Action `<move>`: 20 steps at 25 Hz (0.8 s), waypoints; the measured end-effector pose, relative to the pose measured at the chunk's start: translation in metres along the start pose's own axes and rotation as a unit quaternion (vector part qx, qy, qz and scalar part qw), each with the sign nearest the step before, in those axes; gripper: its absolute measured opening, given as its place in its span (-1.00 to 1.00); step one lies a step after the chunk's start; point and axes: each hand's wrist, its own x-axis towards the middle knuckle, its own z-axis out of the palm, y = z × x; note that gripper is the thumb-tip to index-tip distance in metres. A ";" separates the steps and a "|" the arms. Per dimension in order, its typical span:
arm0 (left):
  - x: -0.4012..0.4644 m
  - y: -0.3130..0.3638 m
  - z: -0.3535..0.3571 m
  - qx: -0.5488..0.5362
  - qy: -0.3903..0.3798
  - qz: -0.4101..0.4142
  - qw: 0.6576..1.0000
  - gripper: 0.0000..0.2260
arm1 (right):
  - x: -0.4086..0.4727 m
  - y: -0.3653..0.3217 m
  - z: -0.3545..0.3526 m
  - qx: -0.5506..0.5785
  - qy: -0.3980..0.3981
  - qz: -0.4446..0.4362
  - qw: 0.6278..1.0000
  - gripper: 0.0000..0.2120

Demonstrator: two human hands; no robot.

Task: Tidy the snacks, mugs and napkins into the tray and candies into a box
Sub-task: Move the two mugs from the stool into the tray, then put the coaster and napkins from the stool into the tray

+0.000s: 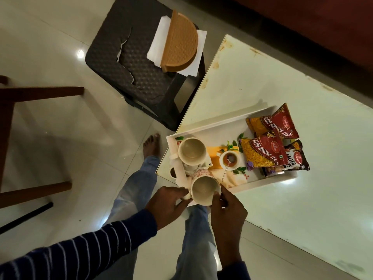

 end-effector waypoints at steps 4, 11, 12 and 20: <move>0.003 -0.011 0.002 0.015 -0.015 -0.016 1.000 -0.73 | 0.002 0.004 0.008 -0.009 -0.002 -0.003 1.000 -0.83; 0.010 -0.023 0.002 0.029 -0.045 -0.035 0.998 -0.73 | 0.004 0.010 0.024 -0.023 0.007 -0.009 1.000 -0.78; 0.010 -0.027 0.003 0.033 -0.049 -0.031 0.998 -0.73 | 0.003 0.012 0.027 -0.028 0.009 -0.013 0.999 -0.77; 0.005 -0.044 -0.023 0.026 -0.044 -0.071 0.996 -0.65 | 0.009 0.008 0.021 -0.056 0.061 -0.026 0.996 -0.60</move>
